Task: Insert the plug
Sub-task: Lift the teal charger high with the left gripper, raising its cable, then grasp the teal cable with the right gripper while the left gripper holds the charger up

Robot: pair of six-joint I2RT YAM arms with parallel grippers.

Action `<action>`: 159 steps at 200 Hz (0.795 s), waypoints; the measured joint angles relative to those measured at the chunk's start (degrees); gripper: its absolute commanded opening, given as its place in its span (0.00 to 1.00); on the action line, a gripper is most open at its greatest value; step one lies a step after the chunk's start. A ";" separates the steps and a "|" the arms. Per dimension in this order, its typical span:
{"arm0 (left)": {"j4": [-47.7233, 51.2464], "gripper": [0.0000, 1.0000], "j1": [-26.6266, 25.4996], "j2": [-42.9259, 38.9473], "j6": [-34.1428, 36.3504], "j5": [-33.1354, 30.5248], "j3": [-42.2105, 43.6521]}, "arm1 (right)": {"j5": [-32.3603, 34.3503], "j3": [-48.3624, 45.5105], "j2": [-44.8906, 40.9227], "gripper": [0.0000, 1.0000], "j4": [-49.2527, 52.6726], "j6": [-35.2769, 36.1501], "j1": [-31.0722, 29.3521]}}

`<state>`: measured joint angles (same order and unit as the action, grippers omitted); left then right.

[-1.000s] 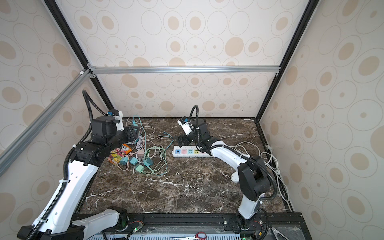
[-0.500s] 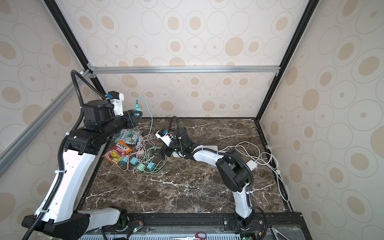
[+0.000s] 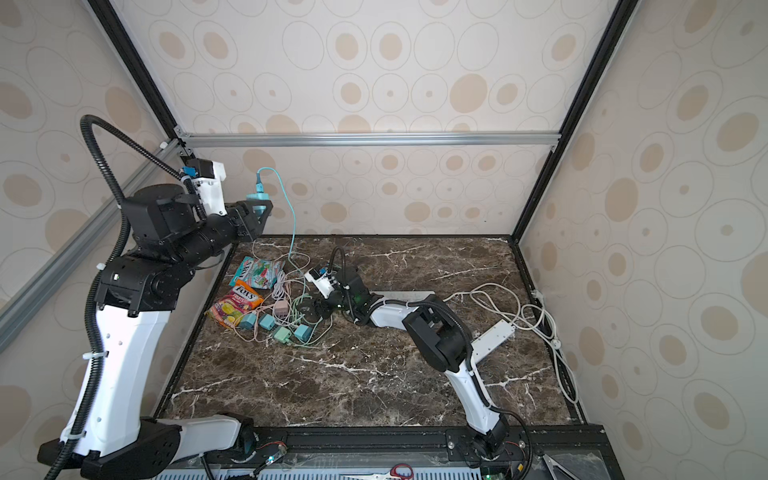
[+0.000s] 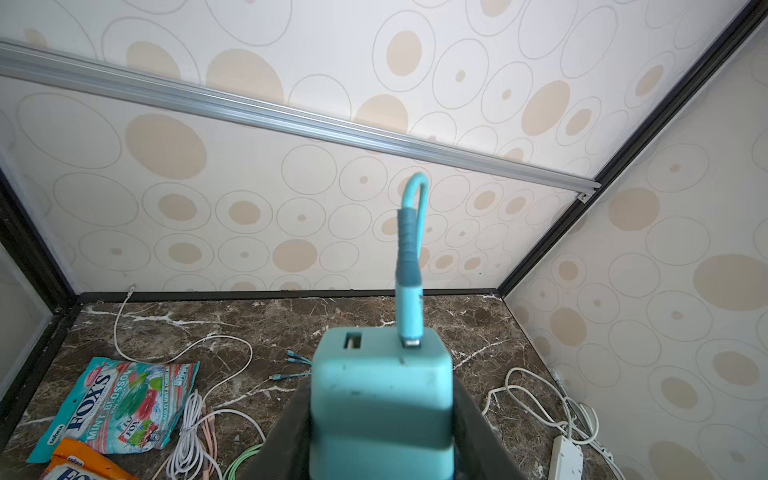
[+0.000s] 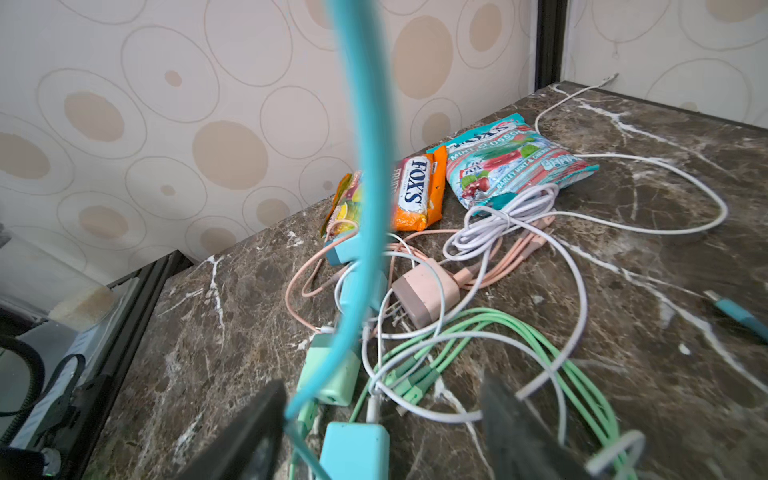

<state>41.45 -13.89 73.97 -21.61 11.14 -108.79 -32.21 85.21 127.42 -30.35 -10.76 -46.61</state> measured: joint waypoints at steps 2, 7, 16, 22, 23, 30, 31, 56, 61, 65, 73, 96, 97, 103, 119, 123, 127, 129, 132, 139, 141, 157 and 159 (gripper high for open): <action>0.09 0.00 0.00 0.09 0.00 -0.02 -0.22 | -0.15 0.11 0.00 0.37 -0.07 0.13 -0.09; 0.24 0.00 0.00 0.31 0.02 -0.09 -0.68 | -0.59 0.33 0.35 0.25 -0.42 -0.63 -0.37; 0.66 0.00 0.00 0.68 0.09 -0.37 -1.60 | -1.27 0.96 0.63 0.11 -0.48 -0.98 -0.72; 1.03 0.00 0.00 0.90 0.24 -0.81 -2.23 | -1.31 1.33 0.70 0.06 -0.44 -1.11 -0.90; 1.07 0.00 0.00 0.92 0.24 -0.87 -2.29 | -1.31 1.40 0.70 0.06 -0.44 -1.18 -0.96; 1.42 0.00 0.00 1.14 0.42 -1.55 -2.97 | -1.53 1.90 0.57 0.00 -0.11 -1.14 -1.14; 1.53 0.00 0.00 1.16 0.46 -1.60 -3.13 | -1.57 1.97 0.57 0.00 -0.07 -1.20 -1.14; 2.84 0.00 0.00 0.85 0.94 -6.29 -4.07 | -1.22 4.24 -1.55 0.00 4.52 -0.90 -1.25; 3.13 0.00 0.00 0.61 0.98 -7.58 -3.96 | -0.96 4.35 -2.40 0.00 5.29 -0.76 -1.18; 3.19 0.00 0.00 0.28 1.03 -8.70 -3.69 | -0.48 4.44 -3.34 0.00 6.05 -0.70 -1.11; 3.10 0.00 0.00 -0.46 1.09 -10.69 -2.69 | 0.26 4.90 -5.18 0.00 7.41 -0.57 -0.98; 3.26 0.00 0.00 -3.30 1.33 -16.41 1.55 | 2.86 9.53 -10.23 0.00 11.56 -0.26 -0.68; 3.26 0.00 0.00 -3.37 1.33 -16.55 1.66 | 3.08 9.92 -10.54 0.00 11.76 -0.26 -0.61; 3.28 0.00 0.02 -3.87 1.42 -17.90 2.54 | 3.82 11.43 -11.63 0.00 12.33 -0.28 -0.55; 3.23 0.00 0.02 -4.46 1.60 -20.33 3.89 | 5.33 15.30 -14.49 0.00 13.40 -0.26 -0.17; 3.23 0.00 0.00 -4.48 1.66 -20.76 4.11 | 5.84 16.31 -15.17 0.00 13.68 -0.20 -0.11; 3.19 0.00 0.00 -4.50 1.75 -21.18 4.35 | 6.16 17.22 -15.61 0.00 13.99 -0.15 0.00; 3.17 0.00 0.00 -4.50 1.77 -21.38 4.46 | 6.60 17.70 -15.91 0.00 14.14 -0.07 0.04; 3.19 0.00 0.00 -4.50 1.81 -21.62 4.59 | 6.84 18.43 -16.17 0.00 14.49 0.00 0.07; 3.17 0.00 0.02 -4.50 1.92 -22.10 4.96 | 7.80 20.04 -16.87 0.00 15.15 0.26 0.17; 3.15 0.00 0.00 -4.50 1.97 -22.18 5.03 | 8.04 20.50 -17.03 0.00 15.34 0.37 0.22; 3.10 0.00 0.02 -4.50 2.16 -22.99 5.77 | 10.08 23.10 -18.14 0.00 16.20 1.20 0.46; 3.10 0.00 0.02 -4.50 2.19 -23.10 5.86 | 10.27 23.32 -18.23 0.00 16.22 1.29 0.48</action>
<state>44.56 -13.87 69.47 -19.42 -11.97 -102.94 -21.93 108.53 109.19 -14.13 -9.47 -46.13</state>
